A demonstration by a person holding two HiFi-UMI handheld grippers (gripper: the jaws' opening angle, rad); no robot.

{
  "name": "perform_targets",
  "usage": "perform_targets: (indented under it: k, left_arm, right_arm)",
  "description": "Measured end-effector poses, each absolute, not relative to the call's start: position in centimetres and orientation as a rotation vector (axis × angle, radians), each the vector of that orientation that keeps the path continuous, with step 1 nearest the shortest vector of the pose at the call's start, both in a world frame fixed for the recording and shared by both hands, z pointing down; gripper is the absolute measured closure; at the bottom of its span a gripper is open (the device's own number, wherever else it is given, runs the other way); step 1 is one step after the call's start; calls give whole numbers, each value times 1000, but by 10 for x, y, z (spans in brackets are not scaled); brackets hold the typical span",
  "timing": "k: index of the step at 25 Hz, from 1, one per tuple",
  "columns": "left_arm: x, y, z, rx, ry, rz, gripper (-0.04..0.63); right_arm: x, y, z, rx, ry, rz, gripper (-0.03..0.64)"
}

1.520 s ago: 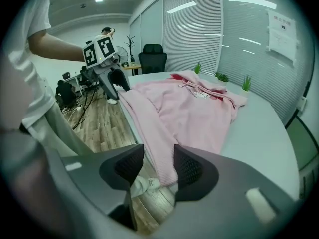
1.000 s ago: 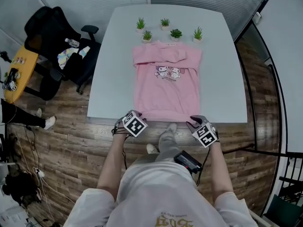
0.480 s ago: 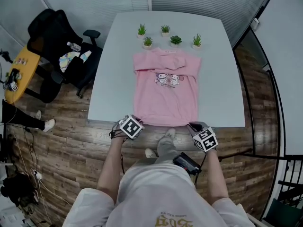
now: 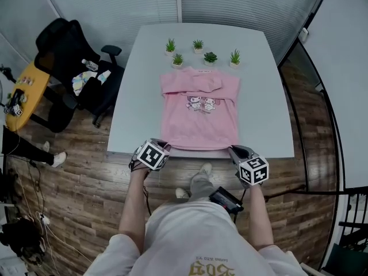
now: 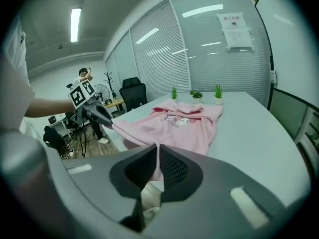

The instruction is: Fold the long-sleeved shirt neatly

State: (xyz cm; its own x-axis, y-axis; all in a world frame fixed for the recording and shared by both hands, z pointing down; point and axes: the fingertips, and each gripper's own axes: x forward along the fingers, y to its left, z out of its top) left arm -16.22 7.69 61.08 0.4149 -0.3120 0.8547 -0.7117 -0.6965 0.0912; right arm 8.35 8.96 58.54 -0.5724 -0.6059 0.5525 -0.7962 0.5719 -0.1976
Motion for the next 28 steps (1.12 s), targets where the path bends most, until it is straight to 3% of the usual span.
perform_targets:
  k: [19, 28]
  left_arm:
    - [-165, 89, 512, 2382, -787, 1192, 558]
    - [-165, 71, 517, 2363, -748, 1286, 558]
  right_arm:
    - [82, 103, 491, 1194, -2440, 413, 589]
    - [79, 88, 484, 1203, -2404, 385, 588]
